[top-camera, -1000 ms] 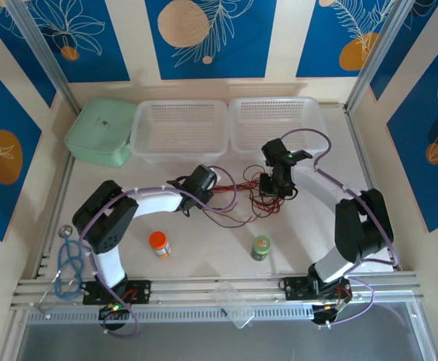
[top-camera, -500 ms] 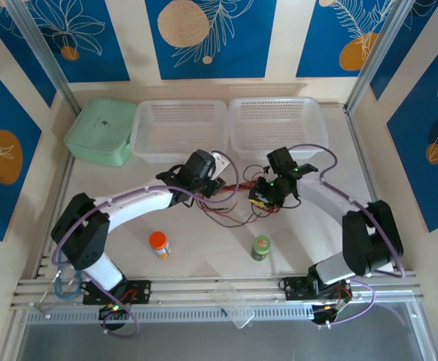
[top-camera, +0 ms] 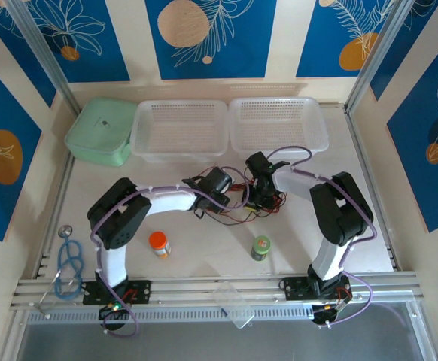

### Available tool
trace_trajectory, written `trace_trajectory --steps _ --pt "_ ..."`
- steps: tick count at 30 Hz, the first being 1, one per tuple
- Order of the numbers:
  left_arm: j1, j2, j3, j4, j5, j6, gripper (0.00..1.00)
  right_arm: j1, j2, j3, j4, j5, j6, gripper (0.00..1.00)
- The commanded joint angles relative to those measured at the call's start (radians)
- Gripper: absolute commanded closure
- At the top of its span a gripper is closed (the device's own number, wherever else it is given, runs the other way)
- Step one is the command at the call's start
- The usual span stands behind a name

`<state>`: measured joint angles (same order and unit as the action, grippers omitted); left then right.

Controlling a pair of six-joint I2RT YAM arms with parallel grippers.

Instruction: Untangle the cables

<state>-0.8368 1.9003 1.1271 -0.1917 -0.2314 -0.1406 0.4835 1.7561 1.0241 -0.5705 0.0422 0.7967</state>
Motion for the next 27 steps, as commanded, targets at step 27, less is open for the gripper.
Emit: trace_trajectory --steps 27 --pt "0.047 -0.124 -0.023 -0.316 -0.395 0.144 0.47 -0.31 -0.282 -0.114 -0.144 0.115 -0.069 0.9"
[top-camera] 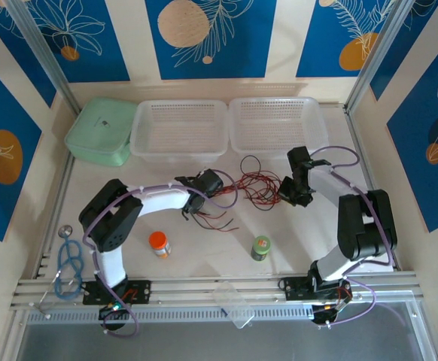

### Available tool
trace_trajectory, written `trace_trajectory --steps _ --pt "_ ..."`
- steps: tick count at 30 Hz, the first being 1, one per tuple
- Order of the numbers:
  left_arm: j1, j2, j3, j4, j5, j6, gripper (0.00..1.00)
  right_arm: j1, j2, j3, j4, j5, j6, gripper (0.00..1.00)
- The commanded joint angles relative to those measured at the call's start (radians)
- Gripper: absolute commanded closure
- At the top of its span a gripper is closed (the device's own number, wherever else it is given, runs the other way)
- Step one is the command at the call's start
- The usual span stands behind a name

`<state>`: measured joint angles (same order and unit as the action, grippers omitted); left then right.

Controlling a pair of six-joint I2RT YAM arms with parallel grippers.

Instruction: Untangle the cables

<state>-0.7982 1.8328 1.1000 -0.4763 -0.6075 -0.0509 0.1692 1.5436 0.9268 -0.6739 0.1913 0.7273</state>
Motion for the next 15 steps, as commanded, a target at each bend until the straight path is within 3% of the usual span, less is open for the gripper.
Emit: trace_trajectory --steps 1,5,7,15 --pt "0.008 -0.072 0.012 -0.032 -0.008 0.063 0.46 0.01 -0.101 -0.03 -0.036 -0.049 0.02 0.81" --pt "0.004 -0.126 0.059 -0.041 0.039 0.077 0.45 0.03 -0.199 -0.105 0.034 -0.138 0.145 0.43" --pt "0.002 -0.144 0.082 -0.048 0.057 0.078 0.45 0.046 -0.208 -0.129 0.066 -0.141 0.2 0.33" --pt "0.002 -0.117 0.107 -0.049 0.084 0.082 0.43 0.073 -0.026 -0.076 0.118 -0.114 0.233 0.29"
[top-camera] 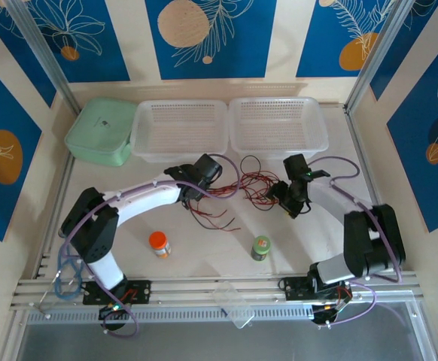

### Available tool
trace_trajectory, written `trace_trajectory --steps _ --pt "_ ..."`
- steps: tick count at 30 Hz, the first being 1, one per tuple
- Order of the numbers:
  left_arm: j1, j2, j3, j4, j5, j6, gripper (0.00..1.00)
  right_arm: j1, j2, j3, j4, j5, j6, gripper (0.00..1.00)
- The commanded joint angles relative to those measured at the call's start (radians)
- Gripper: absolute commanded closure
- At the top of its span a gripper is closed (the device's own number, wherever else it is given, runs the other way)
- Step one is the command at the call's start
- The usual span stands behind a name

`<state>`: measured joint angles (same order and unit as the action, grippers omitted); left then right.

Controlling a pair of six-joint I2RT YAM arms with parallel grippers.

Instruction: Untangle the cables

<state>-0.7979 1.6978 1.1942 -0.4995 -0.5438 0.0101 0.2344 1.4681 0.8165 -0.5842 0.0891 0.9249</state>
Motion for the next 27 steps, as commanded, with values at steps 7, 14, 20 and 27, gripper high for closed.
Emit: trace_trajectory --steps 7,14,20,27 --pt "0.003 0.121 0.007 0.024 0.03 0.016 0.43 0.021 0.181 0.102 0.043 0.033 0.033 0.29" --pt "0.003 0.25 0.016 -0.029 -0.022 -0.001 0.43 0.063 0.253 0.165 0.0 0.126 0.012 0.33" --pt "0.003 0.251 0.002 -0.081 -0.122 0.021 0.43 0.085 0.293 0.206 -0.057 0.199 -0.033 0.62" --pt "0.007 0.222 -0.03 -0.085 -0.179 0.055 0.42 0.032 0.23 0.202 -0.138 0.315 -0.147 0.99"
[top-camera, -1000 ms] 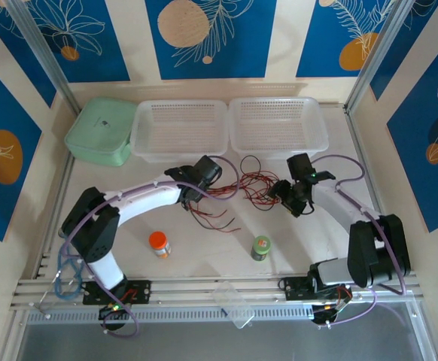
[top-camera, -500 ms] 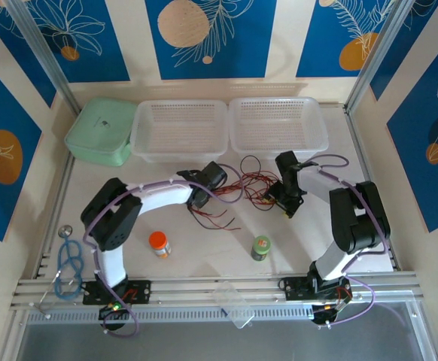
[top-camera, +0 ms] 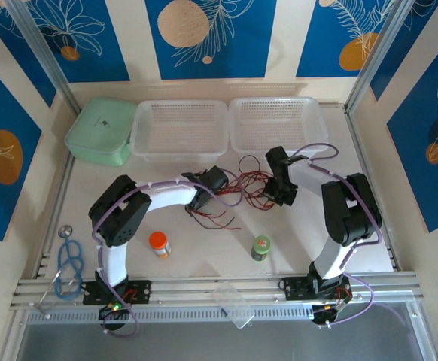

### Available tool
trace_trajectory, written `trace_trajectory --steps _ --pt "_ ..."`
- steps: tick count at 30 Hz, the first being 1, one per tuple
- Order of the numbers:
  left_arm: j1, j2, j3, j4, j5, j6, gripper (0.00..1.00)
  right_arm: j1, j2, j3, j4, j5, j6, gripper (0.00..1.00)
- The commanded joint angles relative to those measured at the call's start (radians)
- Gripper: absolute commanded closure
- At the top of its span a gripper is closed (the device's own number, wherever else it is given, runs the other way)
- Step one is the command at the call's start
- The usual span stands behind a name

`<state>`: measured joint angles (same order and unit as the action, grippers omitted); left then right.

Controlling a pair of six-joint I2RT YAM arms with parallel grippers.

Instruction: Untangle the cables

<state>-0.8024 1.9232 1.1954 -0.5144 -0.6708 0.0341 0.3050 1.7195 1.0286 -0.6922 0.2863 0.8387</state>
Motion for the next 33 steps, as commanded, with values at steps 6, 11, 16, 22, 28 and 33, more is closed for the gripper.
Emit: trace_trajectory --steps 6,11,16,22,28,33 --pt "0.016 0.014 -0.051 -0.06 -0.081 0.051 0.42 -0.099 -0.099 -0.019 -0.083 0.203 -0.213 1.0" --pt "0.016 0.022 -0.062 -0.051 -0.114 0.075 0.43 -0.104 -0.106 0.007 -0.131 0.315 -0.305 1.0" --pt "0.016 -0.022 -0.08 -0.013 -0.117 0.104 0.43 -0.103 -0.107 0.014 -0.122 0.348 -0.35 1.0" --pt "0.012 -0.115 -0.071 0.042 -0.063 0.201 0.43 -0.103 -0.124 0.025 -0.111 0.252 -0.401 0.74" --pt "-0.011 -0.259 -0.038 0.096 0.05 0.297 0.41 -0.088 -0.197 0.016 -0.138 0.171 -0.411 0.54" --pt "-0.011 -0.381 -0.023 0.105 0.13 0.302 0.37 -0.045 -0.297 0.027 -0.194 0.084 -0.436 0.46"
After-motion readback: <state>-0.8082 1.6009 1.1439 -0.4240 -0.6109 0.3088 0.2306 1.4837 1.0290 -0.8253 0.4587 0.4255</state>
